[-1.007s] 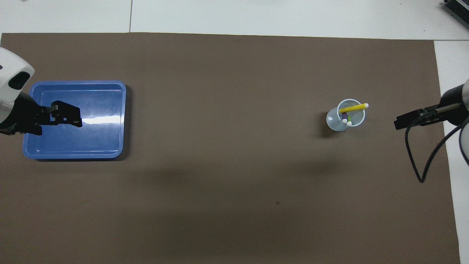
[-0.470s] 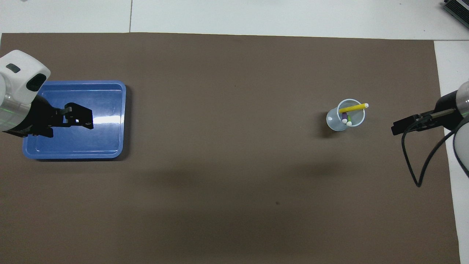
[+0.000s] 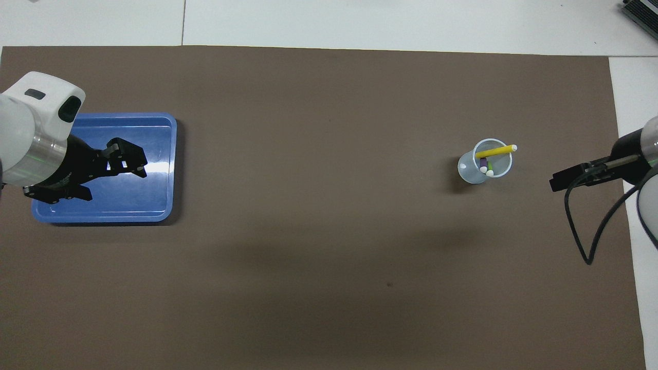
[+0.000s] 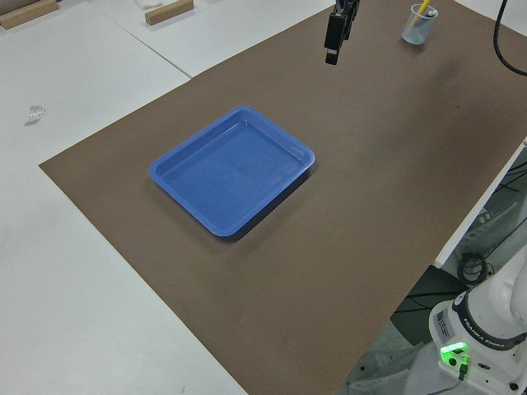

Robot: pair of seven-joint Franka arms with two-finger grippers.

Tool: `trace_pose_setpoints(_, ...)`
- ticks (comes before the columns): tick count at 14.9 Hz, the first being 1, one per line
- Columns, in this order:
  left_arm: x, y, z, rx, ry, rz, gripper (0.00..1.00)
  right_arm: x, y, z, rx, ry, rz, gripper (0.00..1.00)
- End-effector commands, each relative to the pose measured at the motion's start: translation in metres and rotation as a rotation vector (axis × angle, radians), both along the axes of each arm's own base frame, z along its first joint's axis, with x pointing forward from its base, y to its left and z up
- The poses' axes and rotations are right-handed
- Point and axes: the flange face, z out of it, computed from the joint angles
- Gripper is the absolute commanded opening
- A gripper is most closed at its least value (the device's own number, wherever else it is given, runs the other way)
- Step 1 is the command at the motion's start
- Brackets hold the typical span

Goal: Right arm passes pens to left for tray arrangement

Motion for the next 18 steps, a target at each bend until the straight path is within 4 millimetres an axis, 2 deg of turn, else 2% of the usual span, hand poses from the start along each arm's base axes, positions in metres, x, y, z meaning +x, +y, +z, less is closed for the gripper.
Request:
trace_pose_setpoints(1,-0.007,-0.012,-0.001,0.005,0.004,0.052,1.00,-0.008,-0.013,0.008,-0.001,-0.016,0.094,1.00)
trace_pose_setpoints(3,-0.008,-0.015,-0.001,0.010,0.006,0.140,1.00,-0.010,-0.020,0.015,0.001,-0.030,0.143,1.00)
trace_pose_setpoints(7,-0.010,-0.028,-0.002,-0.002,0.018,0.364,1.00,-0.010,-0.016,0.018,0.020,-0.027,0.167,1.00)
trace_pose_setpoints(11,-0.013,-0.030,-0.008,-0.045,0.031,0.394,1.00,-0.003,-0.014,0.012,0.073,-0.059,0.163,1.00)
trace_pose_setpoints(14,-0.010,-0.033,-0.009,-0.110,0.025,0.554,1.00,0.023,-0.022,-0.016,0.135,-0.106,0.180,1.00)
trace_pose_setpoints(18,-0.017,-0.038,-0.031,-0.154,-0.005,0.750,1.00,0.057,-0.031,-0.068,0.177,-0.145,0.211,1.00)
